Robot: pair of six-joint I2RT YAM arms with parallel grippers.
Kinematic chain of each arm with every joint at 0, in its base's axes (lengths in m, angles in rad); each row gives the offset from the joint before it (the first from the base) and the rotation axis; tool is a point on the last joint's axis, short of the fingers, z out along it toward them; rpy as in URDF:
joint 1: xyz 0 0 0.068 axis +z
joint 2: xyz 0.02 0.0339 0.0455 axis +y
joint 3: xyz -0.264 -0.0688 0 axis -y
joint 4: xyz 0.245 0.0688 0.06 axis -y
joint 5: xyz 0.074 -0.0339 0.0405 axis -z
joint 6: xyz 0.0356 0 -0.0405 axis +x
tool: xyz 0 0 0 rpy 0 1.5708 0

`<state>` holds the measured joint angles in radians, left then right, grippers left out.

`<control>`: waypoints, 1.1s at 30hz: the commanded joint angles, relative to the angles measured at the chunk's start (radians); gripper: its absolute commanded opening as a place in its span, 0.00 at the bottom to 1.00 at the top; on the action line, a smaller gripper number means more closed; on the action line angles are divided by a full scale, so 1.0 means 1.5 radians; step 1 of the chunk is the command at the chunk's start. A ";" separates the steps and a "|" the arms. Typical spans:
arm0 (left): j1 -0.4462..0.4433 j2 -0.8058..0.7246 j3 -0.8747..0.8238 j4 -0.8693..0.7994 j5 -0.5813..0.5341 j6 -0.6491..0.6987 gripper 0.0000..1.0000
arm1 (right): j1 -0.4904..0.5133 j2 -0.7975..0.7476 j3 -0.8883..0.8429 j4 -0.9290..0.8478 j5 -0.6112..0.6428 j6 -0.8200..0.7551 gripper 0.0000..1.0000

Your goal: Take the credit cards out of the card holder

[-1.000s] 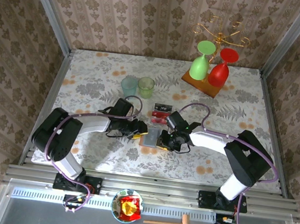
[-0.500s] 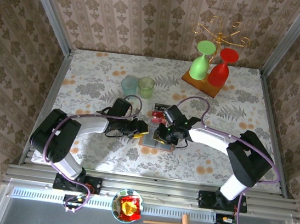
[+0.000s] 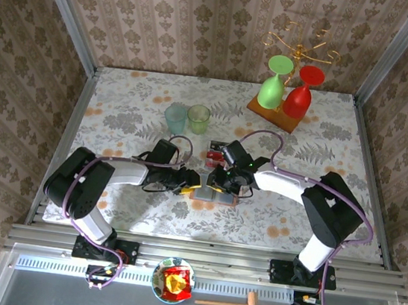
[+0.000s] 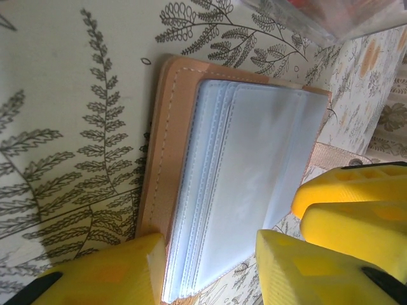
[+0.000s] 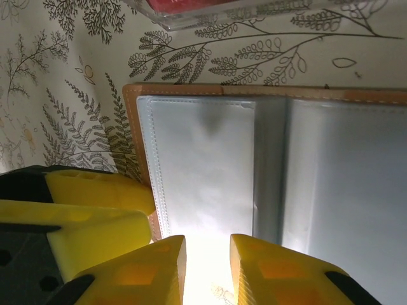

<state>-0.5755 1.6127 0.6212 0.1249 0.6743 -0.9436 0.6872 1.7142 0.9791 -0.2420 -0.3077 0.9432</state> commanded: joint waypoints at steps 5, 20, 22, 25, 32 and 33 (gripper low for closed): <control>-0.017 -0.002 -0.007 0.009 -0.008 -0.020 0.42 | -0.006 0.030 0.018 0.022 -0.023 0.004 0.25; -0.014 -0.008 -0.001 -0.014 -0.017 -0.010 0.42 | -0.010 0.021 0.006 -0.039 0.024 -0.028 0.25; -0.014 -0.009 -0.002 -0.015 -0.016 -0.010 0.42 | -0.011 0.017 0.003 -0.040 0.026 -0.029 0.25; -0.014 -0.009 -0.002 -0.017 -0.016 -0.010 0.42 | -0.013 0.016 -0.001 -0.039 0.027 -0.030 0.25; -0.013 -0.013 0.007 -0.034 -0.016 -0.004 0.43 | -0.018 0.008 -0.012 -0.030 0.024 -0.029 0.25; -0.013 -0.014 0.009 -0.036 -0.016 -0.002 0.42 | -0.018 0.007 -0.013 -0.028 0.023 -0.029 0.25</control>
<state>-0.5968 1.6127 0.6220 0.1261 0.6662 -0.9577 0.6666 1.7493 0.9771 -0.2687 -0.2981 0.9154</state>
